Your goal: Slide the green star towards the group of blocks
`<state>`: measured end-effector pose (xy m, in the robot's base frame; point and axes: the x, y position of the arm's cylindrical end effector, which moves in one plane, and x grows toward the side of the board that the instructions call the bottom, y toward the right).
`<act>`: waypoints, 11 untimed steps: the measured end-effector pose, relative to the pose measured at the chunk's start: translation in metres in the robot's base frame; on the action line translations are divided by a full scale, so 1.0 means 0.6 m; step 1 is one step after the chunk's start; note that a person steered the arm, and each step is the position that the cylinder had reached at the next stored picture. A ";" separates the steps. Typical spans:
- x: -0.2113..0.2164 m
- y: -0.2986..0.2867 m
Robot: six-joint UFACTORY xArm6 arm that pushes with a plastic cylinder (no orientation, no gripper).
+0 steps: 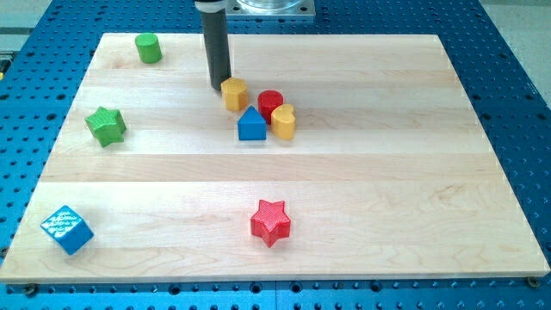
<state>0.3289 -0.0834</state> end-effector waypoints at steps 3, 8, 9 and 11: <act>0.024 0.054; 0.104 -0.270; 0.152 -0.254; 0.188 -0.300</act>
